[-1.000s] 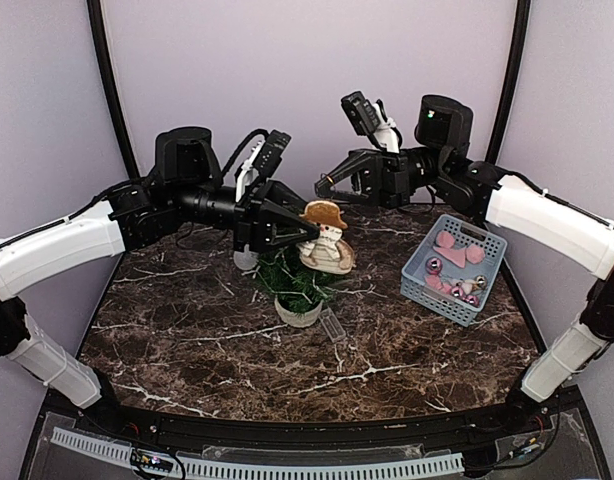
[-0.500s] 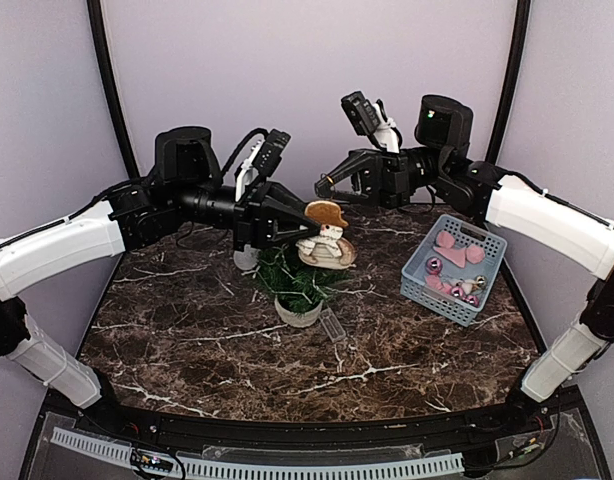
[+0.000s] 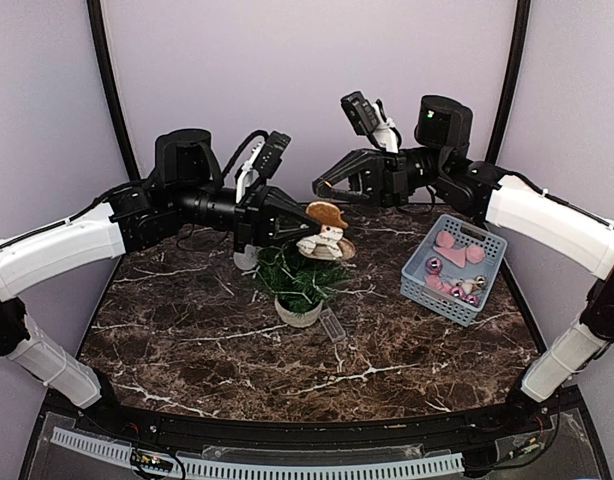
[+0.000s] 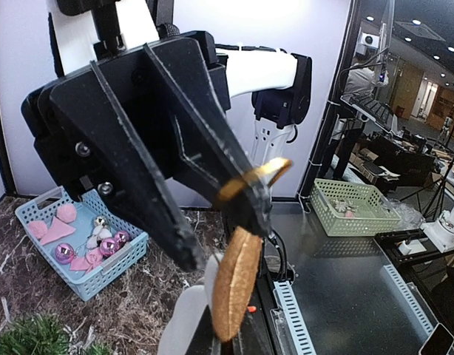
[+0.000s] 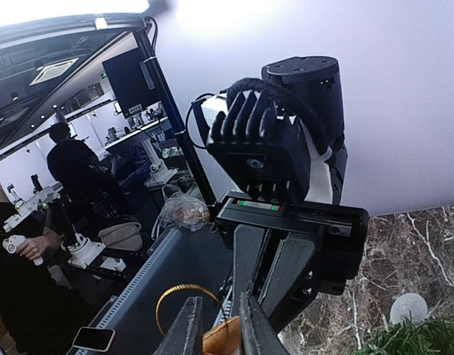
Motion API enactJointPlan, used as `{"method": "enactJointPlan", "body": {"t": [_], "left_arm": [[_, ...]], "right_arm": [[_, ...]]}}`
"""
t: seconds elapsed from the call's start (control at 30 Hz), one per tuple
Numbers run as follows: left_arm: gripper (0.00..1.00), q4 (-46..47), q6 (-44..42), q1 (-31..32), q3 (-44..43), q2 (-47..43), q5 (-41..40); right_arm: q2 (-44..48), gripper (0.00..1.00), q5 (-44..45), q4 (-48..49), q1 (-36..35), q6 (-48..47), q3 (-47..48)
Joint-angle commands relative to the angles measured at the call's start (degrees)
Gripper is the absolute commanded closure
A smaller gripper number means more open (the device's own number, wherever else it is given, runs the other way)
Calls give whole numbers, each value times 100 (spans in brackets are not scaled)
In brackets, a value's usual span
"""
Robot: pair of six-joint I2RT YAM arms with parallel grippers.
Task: Decorate the small christmas tree
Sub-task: Pass from the right arm to the left
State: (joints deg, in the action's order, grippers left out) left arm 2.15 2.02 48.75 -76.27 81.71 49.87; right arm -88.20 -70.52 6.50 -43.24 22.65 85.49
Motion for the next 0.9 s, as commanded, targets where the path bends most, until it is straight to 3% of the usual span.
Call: {"method": "enactJointPlan", "body": {"t": [0.0, 0.13, 0.23, 0.33, 0.53, 0.87], "left_arm": [[95, 192, 110, 28, 203, -282, -33], [95, 171, 227, 23, 472, -472, -332], [96, 128, 413, 19, 734, -685, -738], [98, -44, 671, 20, 1004, -838, -1183], [98, -331, 1260, 19, 1585, -1121, -1221], [97, -270, 1125, 31, 2717, -1691, -1158]], "right_arm": [[117, 71, 258, 11, 67, -164, -93], [420, 30, 924, -10, 416, -189, -510], [688, 13, 1396, 181, 810, 16, -980], [979, 8, 1881, 165, 993, -4, -1363], [1536, 8, 2460, -267, 928, -274, -1976], [1931, 14, 3191, 644, -4, 1034, -3485]]}}
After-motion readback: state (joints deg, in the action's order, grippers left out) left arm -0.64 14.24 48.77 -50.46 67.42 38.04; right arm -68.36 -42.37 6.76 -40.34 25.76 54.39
